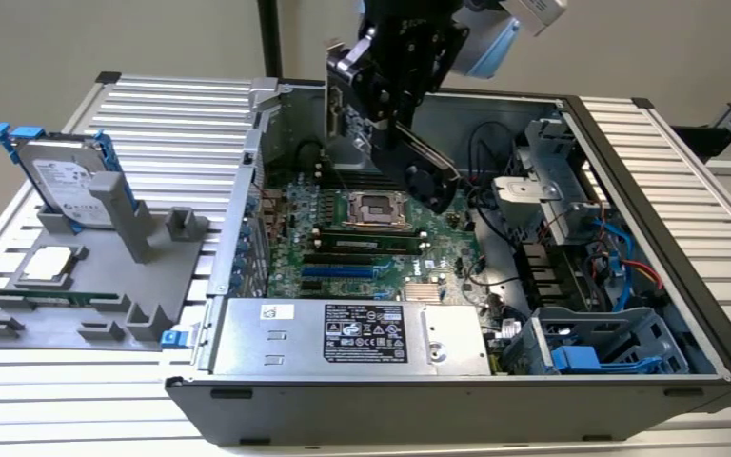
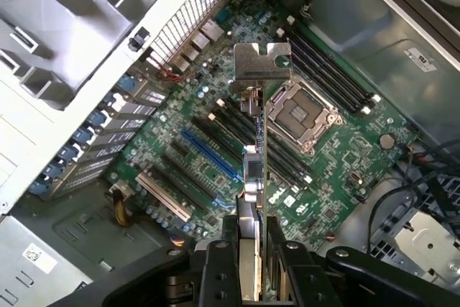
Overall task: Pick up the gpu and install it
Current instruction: 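Insert the gpu into the slot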
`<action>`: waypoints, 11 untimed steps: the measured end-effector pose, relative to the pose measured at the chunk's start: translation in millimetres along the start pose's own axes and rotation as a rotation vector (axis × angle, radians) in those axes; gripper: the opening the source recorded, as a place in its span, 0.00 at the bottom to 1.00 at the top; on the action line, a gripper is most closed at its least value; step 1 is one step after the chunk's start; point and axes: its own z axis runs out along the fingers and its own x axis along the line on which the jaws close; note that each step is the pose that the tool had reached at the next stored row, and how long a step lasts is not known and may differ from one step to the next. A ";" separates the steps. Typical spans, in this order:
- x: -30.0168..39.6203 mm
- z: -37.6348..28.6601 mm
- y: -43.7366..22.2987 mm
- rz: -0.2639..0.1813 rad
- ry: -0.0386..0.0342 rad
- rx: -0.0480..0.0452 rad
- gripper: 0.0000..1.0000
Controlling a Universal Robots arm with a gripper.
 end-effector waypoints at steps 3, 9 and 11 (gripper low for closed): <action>0.0 0.0 0.0 -0.018 0.0002 -0.0005 0.00; 0.0 0.0 0.0 -0.055 0.0006 -0.0015 0.00; 0.0 0.0 0.0 -0.067 0.0008 -0.0018 0.00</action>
